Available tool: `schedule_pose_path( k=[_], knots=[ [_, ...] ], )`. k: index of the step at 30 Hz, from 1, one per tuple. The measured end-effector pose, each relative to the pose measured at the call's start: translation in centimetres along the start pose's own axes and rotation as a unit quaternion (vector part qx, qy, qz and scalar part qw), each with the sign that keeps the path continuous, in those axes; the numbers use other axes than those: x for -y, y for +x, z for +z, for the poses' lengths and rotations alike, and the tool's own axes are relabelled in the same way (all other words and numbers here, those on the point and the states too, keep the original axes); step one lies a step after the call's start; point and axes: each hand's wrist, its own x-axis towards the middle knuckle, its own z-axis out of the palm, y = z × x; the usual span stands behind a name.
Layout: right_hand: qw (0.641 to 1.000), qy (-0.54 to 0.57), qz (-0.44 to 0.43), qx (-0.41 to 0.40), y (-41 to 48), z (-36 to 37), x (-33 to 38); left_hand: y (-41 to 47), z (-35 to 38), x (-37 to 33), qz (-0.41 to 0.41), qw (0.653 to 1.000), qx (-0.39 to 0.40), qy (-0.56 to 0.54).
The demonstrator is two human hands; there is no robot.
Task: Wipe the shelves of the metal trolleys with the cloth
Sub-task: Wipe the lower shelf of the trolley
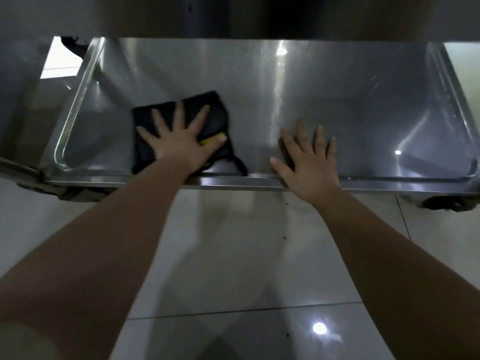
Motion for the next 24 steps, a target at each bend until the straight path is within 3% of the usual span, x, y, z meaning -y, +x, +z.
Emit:
schedule_pose_path(
  k=[4, 6, 8, 9, 11, 12, 14, 16, 18, 21, 24],
  knots=[
    [0.968, 0.233, 0.026, -0.089, 0.5, -0.6, -0.5, -3.2, 0.5, -11.0, 0.131, 0.991, 0.019, 0.034],
    [0.877, 0.454, 0.079, -0.134, 0.3, -1.1, -0.7, -5.4, 0.9, -14.8, 0.182, 0.981, 0.052, 0.042],
    [0.789, 0.577, 0.149, -0.150, 0.2, -1.6, -1.2, -6.5, 0.6, -15.9, 0.206, 0.975, 0.077, -0.011],
    [0.798, 0.556, 0.165, -0.165, 0.3, -2.2, -1.5, -6.5, 0.2, -15.3, 0.205, 0.973, 0.070, -0.077],
    [0.895, 0.385, 0.130, -0.184, 1.5, -3.3, -1.7, -5.4, -0.8, -12.6, 0.176, 0.968, 0.003, -0.180],
    [0.941, 0.275, 0.104, -0.166, 2.1, -3.7, -0.7, -4.5, -1.3, -10.7, 0.153, 0.971, -0.037, -0.178],
    [0.989, 0.113, 0.030, -0.088, 2.6, -3.6, 2.9, -2.7, -1.5, -6.6, 0.100, 0.985, -0.074, -0.124],
    [0.999, 0.029, -0.041, -0.009, 2.0, -2.2, 6.3, -1.8, -0.6, -3.7, 0.072, 0.993, -0.050, -0.083],
    [0.998, -0.015, -0.050, 0.035, 1.5, -0.8, 5.8, -1.7, 0.9, -2.6, 0.077, 0.996, -0.017, -0.050],
    [0.999, -0.025, -0.024, 0.033, 1.3, -1.3, -0.9, -1.7, 1.9, -2.6, 0.076, 0.996, -0.019, -0.038],
    [0.996, -0.021, 0.086, 0.005, 0.4, -2.7, -11.4, -1.6, 1.7, -2.7, 0.074, 0.996, -0.021, -0.036]
  ],
)
